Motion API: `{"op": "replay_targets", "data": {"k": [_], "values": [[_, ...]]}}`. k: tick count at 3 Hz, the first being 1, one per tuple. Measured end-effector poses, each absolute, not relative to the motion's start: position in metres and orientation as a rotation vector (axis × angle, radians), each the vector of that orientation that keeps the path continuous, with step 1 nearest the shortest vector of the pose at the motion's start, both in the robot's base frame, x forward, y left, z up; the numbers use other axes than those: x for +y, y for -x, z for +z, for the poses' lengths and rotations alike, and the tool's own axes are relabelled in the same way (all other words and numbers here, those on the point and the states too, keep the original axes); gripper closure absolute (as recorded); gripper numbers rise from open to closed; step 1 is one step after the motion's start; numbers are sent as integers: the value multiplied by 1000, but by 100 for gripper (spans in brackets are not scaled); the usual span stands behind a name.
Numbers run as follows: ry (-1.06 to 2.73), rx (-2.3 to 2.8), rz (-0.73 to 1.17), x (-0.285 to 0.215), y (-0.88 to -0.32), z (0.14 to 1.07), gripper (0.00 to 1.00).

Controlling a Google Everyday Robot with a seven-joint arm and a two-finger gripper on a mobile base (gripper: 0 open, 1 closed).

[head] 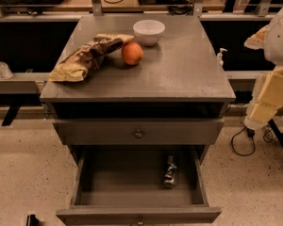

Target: Pick redbull can from middle drawer and place on counter

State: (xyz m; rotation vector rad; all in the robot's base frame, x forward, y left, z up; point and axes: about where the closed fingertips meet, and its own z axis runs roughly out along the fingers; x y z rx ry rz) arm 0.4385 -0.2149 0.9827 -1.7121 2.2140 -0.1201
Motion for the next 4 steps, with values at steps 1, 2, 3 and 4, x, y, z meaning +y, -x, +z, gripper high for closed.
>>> {"op": "replay_targets", "data": {"k": [1, 2, 3, 4], "values": [[1712, 2214, -120, -215, -438, 983, 0], [1883, 2171, -176, -211, -443, 945, 0], [2117, 2005, -200, -200, -436, 882, 0], [2206, 1907, -214, -198, -434, 857, 0]]}}
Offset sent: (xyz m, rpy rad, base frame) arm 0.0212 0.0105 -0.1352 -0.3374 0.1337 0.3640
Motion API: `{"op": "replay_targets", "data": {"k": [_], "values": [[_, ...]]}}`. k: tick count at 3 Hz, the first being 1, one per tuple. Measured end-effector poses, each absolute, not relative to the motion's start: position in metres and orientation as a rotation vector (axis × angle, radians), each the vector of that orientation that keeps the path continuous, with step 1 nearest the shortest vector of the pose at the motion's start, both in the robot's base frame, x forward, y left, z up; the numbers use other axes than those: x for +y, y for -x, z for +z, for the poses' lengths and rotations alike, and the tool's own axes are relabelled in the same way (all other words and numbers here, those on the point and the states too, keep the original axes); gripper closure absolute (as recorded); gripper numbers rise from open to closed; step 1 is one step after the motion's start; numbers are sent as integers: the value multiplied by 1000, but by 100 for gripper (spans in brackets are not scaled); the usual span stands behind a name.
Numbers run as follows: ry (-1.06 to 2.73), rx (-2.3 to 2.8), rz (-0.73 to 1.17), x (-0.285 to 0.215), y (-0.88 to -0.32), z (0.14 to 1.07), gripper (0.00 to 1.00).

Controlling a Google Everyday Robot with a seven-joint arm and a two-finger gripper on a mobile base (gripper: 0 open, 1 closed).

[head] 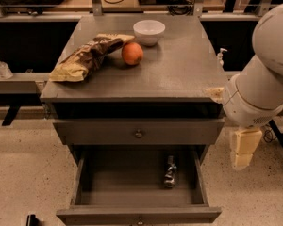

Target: Pick redbull can from middle drawer and place on counter

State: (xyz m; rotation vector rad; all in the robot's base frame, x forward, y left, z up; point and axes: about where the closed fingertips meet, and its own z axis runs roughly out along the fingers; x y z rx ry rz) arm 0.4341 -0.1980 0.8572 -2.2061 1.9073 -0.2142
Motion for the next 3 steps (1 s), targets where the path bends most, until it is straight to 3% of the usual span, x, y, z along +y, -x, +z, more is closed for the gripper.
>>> {"op": "replay_targets", "data": {"k": [3], "values": [[2535, 1408, -120, -166, -452, 812, 0]]}}
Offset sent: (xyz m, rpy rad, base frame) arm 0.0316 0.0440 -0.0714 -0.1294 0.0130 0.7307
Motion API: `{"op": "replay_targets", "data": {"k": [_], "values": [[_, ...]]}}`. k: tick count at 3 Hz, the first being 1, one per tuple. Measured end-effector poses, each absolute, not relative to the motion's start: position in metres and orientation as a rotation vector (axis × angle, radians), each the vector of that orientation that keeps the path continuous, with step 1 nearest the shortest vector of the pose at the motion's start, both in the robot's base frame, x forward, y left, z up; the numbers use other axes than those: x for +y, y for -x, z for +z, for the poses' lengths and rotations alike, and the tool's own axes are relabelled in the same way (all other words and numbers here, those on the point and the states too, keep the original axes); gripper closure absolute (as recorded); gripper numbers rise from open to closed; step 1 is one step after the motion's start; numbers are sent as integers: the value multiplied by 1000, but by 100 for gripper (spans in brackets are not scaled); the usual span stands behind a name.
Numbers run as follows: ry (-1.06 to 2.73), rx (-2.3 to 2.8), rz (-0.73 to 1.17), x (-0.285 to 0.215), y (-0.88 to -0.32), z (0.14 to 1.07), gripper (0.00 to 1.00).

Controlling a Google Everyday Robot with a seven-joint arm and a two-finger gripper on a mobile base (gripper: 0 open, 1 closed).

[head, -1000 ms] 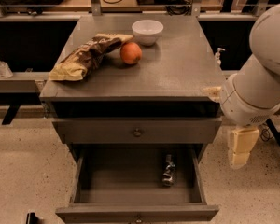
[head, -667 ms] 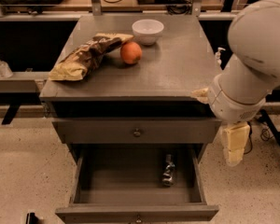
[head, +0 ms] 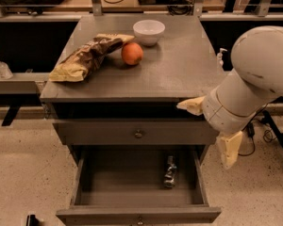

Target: Pick redbull can from middle drawer and place on counter

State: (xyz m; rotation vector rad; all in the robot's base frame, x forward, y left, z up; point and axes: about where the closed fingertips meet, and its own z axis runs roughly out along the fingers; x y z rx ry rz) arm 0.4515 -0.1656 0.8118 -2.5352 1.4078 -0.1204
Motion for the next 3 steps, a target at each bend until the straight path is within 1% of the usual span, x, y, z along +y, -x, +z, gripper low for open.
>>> {"op": "replay_targets", "data": {"k": [1, 2, 3], "values": [[2552, 1291, -72, -159, -444, 812, 0], [2603, 1264, -70, -157, -445, 804, 0], [2928, 963, -25, -145, -443, 760, 0]]}}
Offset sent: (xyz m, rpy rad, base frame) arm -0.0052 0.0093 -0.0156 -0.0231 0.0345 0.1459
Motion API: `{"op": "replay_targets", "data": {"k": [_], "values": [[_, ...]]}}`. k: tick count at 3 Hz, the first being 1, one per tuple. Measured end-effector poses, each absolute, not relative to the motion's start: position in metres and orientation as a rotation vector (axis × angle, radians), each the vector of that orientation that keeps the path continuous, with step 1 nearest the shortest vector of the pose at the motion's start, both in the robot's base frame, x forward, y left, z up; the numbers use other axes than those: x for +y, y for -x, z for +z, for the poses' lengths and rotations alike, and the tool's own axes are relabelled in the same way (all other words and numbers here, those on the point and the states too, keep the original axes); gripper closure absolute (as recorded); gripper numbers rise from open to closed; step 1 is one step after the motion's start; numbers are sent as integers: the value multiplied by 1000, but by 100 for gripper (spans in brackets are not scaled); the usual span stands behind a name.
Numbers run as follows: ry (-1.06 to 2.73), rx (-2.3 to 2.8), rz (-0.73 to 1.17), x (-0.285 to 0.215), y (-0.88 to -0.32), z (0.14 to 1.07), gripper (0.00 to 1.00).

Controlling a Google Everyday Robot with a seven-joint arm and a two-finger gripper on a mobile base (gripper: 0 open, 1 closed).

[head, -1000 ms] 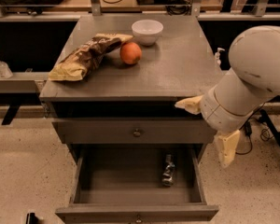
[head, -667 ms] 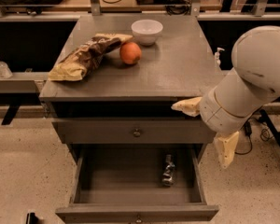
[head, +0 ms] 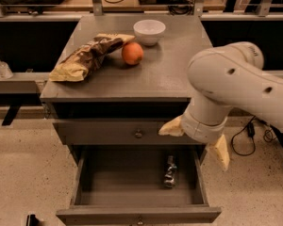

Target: Pick redbull can from middle drawer and place on counter

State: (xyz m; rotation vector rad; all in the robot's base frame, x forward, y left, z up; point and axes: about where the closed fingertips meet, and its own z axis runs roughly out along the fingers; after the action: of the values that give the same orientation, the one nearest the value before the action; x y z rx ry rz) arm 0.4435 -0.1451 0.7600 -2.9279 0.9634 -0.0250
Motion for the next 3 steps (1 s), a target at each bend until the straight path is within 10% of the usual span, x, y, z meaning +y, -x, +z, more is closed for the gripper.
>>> {"op": "replay_targets", "data": {"k": [3], "values": [[3023, 543, -145, -141, -442, 762, 0]]}}
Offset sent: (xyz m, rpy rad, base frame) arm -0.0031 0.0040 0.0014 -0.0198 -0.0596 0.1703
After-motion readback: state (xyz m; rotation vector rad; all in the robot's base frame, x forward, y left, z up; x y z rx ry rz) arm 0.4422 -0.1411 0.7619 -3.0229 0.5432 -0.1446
